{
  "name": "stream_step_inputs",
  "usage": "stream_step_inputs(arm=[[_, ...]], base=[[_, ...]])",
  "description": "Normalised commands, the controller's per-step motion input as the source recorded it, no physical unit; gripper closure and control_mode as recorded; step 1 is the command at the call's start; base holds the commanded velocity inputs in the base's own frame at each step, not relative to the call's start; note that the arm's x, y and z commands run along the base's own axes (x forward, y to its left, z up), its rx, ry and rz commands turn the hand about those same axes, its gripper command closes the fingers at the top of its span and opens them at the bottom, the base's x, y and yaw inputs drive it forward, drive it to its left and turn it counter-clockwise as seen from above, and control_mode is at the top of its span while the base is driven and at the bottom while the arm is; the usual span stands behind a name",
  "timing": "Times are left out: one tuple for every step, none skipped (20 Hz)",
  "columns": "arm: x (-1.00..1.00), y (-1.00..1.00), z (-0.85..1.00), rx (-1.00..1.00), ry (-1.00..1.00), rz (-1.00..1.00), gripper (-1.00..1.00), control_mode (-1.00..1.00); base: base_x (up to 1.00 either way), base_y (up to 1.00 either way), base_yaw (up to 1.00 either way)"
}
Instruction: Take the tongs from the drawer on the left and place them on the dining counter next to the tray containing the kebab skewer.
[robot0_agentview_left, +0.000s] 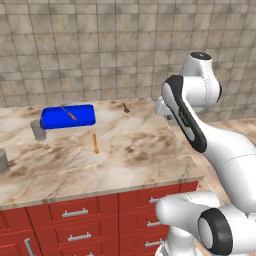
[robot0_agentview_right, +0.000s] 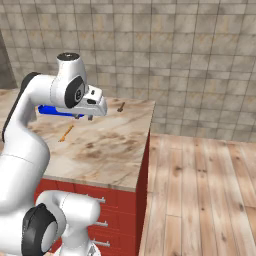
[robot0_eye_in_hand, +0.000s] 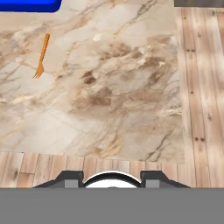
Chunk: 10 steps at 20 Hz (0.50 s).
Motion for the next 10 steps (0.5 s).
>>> stream_step_inputs(arm=[[0.0,0.0,-0.04,0.0,0.0,0.0,-1.0,-1.0],[-0.04,0.0,-0.2,0.0,0.0,0.0,-1.0,-1.0],[-0.05,0.0,-0.34,0.0,0.0,0.0,-1.0,-1.0],[0.0,0.21,-0.53,-0.03,0.0,0.0,-1.0,-1.0],[-0.09,0.31,-0.54,-0.03,0.0,0.0,-1.0,-1.0],[-0.24,0.6,-0.51,-0.08,0.0,0.04,-1.0,-1.0],[-0.28,0.79,-0.48,-0.1,0.0,0.06,-1.0,-1.0],[-0.33,0.87,-0.47,-0.11,-0.01,0.07,-1.0,-1.0],[-0.33,0.98,-0.45,-0.12,0.0,0.11,-1.0,-1.0],[-0.35,1.0,-0.45,-0.14,-0.01,0.13,-1.0,-1.0]], base=[[0.0,0.0,0.0],[0.0,0.0,0.0],[0.0,0.0,0.0],[0.0,0.0,0.0],[0.0,0.0,0.0],[0.0,0.0,0.0],[0.0,0.0,0.0],[0.0,0.0,0.0],[0.0,0.0,0.0],[0.0,0.0,0.0]])
